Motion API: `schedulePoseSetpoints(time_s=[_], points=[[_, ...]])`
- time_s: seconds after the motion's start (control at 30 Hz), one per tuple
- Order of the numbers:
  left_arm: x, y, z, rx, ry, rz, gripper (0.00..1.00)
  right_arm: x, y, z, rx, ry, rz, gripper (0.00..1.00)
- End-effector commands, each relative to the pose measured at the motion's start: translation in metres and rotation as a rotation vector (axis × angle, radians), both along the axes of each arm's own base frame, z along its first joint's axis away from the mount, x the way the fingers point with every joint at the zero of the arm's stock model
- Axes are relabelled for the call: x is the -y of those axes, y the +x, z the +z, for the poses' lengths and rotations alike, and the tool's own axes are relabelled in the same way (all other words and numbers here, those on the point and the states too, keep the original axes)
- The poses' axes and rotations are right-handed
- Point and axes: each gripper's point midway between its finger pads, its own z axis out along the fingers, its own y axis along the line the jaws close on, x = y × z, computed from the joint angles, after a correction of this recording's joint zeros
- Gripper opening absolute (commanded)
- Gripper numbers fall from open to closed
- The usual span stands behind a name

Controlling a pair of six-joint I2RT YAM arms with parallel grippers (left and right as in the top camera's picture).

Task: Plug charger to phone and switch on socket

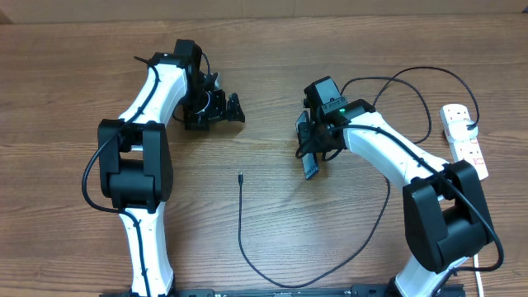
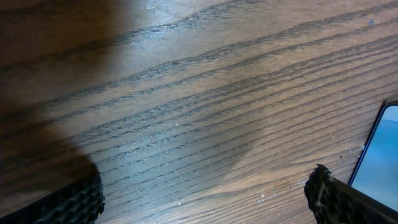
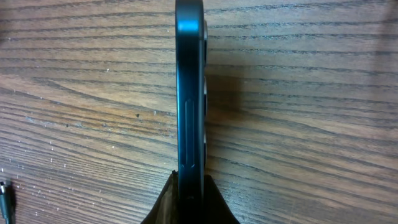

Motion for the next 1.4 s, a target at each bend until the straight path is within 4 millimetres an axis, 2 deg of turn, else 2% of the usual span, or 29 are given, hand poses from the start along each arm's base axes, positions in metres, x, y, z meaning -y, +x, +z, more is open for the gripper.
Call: schedulePoseSetpoints(time_s=[0.0, 0.2, 0.43, 0.63, 0.67, 0.83, 0.93, 0.97, 1.07, 1.1, 1.3, 1.37], points=[[0.000, 0.002, 0.005, 0.026, 0.019, -0.023, 1.00, -0.001, -0.001, 0.005, 0.008, 0.009, 0.003, 0.04], [0.000, 0.002, 0.005, 0.026, 0.018, -0.023, 1.00, 0.002, -0.005, 0.004, -0.007, -0.004, 0.002, 0.04], [0.000, 0.002, 0.005, 0.026, 0.019, -0.023, 0.99, 0.033, -0.016, -0.001, -0.042, -0.163, -0.041, 0.04], [0.000, 0.002, 0.005, 0.026, 0.018, -0.023, 1.00, 0.040, -0.029, -0.003, -0.095, -0.194, -0.042, 0.04], [0.000, 0.002, 0.005, 0.026, 0.019, -0.023, 1.00, 0.040, -0.030, -0.003, -0.099, -0.196, -0.041, 0.07], [0.000, 0.002, 0.005, 0.026, 0.018, -0.023, 1.00, 0.041, -0.032, -0.003, -0.104, -0.200, -0.033, 0.36], [0.000, 0.002, 0.005, 0.026, 0.019, -0.023, 1.00, 0.041, -0.031, -0.003, -0.101, -0.199, -0.033, 0.37], [0.000, 0.002, 0.005, 0.026, 0.018, -0.023, 1.00, 0.040, -0.030, -0.003, -0.099, -0.198, -0.033, 0.36], [0.000, 0.002, 0.005, 0.026, 0.019, -0.023, 1.00, 0.038, -0.030, -0.003, -0.101, -0.185, -0.031, 0.20], [0.000, 0.002, 0.005, 0.026, 0.019, -0.023, 1.00, 0.037, -0.031, -0.004, -0.105, -0.179, -0.030, 0.18], [0.000, 0.002, 0.005, 0.026, 0.019, -0.023, 1.00, 0.034, -0.034, -0.004, -0.116, -0.169, -0.022, 0.17], [0.000, 0.002, 0.005, 0.026, 0.019, -0.023, 1.00, 0.031, -0.035, -0.004, -0.114, -0.170, -0.014, 0.07]])
